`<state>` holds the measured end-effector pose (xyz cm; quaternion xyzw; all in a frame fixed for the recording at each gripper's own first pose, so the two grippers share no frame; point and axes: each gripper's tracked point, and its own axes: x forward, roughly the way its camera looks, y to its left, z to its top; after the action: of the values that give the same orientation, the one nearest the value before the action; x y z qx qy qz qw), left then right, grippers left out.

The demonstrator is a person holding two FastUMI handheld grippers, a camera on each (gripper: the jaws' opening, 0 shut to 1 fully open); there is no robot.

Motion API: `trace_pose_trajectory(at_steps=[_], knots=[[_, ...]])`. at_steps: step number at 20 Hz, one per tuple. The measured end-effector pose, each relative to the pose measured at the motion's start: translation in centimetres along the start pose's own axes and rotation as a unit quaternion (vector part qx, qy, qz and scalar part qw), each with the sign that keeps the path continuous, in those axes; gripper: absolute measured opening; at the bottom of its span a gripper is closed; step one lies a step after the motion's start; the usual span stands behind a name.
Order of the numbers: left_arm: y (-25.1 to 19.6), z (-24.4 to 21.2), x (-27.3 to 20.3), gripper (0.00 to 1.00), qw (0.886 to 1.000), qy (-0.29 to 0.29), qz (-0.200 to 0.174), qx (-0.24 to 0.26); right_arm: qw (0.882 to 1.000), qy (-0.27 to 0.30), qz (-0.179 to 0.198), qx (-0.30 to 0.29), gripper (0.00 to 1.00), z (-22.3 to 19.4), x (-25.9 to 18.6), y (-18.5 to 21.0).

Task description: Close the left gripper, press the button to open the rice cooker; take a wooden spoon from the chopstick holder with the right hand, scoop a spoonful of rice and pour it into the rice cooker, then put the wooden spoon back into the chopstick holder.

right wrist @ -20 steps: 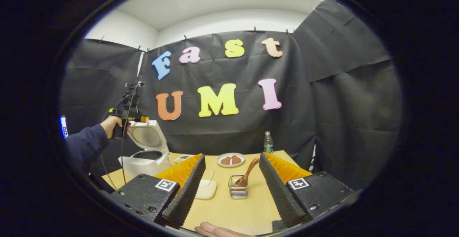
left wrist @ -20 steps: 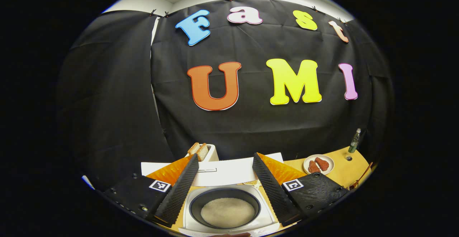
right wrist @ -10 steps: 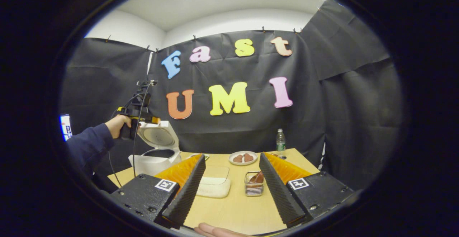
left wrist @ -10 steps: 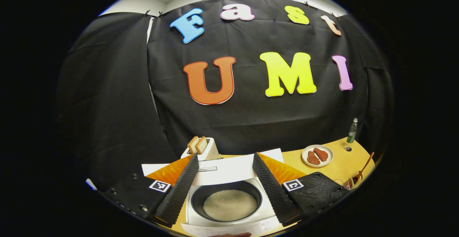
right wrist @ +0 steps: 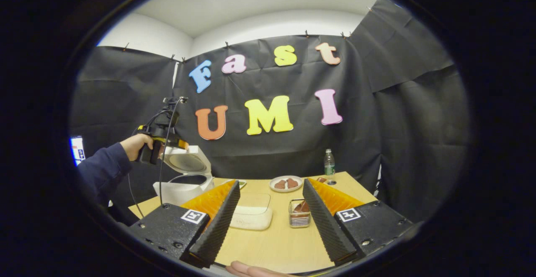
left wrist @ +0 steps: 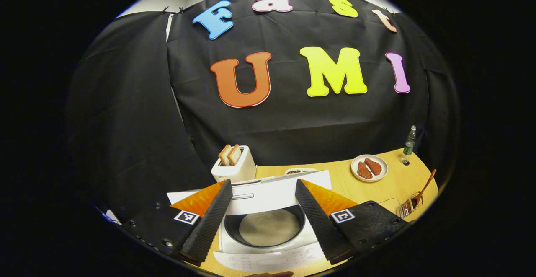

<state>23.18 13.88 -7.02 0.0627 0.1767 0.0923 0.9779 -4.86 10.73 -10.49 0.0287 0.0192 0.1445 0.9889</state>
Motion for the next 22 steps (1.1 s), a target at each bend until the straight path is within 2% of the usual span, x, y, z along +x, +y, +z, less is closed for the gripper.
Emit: trace_pose_trajectory(at_steps=[4,5,6,7,10,11,12,14,16,17,20,22], knots=[[-0.1,-0.3,-0.4,0.99,0.999,0.000,-0.012,-0.035,1.000,0.004,-0.006,0.004,0.98,-0.3,-0.3,-0.6],[-0.2,-0.6,-0.6,0.99,0.999,0.001,-0.015,-0.042,1.000,0.004,-0.010,0.004,0.93,-0.3,-0.4,-0.9],[-0.3,-1.0,-0.7,0.99,0.999,0.003,-0.017,-0.045,1.000,0.003,-0.012,0.005,0.93,-0.3,-0.3,-1.0],[-0.3,-1.5,-0.8,0.99,0.999,0.008,-0.017,-0.045,1.000,0.004,-0.013,0.006,0.98,-0.3,-0.5,-1.0],[-0.6,-3.4,-1.4,0.99,0.998,0.036,-0.012,-0.042,1.000,0.008,-0.008,0.010,0.98,-0.6,-0.3,-0.4],[-0.8,-3.9,-1.5,0.99,0.998,0.046,-0.010,-0.042,1.000,0.011,-0.005,0.010,0.93,-0.8,-0.5,-0.2],[-0.9,-4.3,-1.6,0.99,0.998,0.055,-0.008,-0.041,1.000,0.012,-0.004,0.008,0.98,-0.9,-0.5,-0.1],[-0.9,-4.6,-1.8,0.99,0.996,0.072,-0.010,-0.044,1.000,0.011,-0.005,0.004,0.98,-0.8,-0.6,-0.1],[-0.7,-5.2,-1.9,0.98,0.994,0.092,-0.011,-0.063,1.000,0.010,-0.003,0.003,0.98,-0.8,-0.7,0.1],[-1.0,-5.5,-2.0,0.92,0.992,0.102,-0.018,-0.068,1.000,0.009,-0.001,0.003,0.98,-0.8,-0.9,0.2],[-1.2,-6.7,-2.5,0.90,0.988,0.133,-0.035,-0.076,1.000,0.010,-0.001,0.003,0.98,-0.9,-0.8,0.2],[-1.5,-8.5,-2.6,0.90,0.980,0.167,-0.046,-0.095,1.000,0.012,0.000,0.005,0.98,-1.1,-0.9,0.3]])
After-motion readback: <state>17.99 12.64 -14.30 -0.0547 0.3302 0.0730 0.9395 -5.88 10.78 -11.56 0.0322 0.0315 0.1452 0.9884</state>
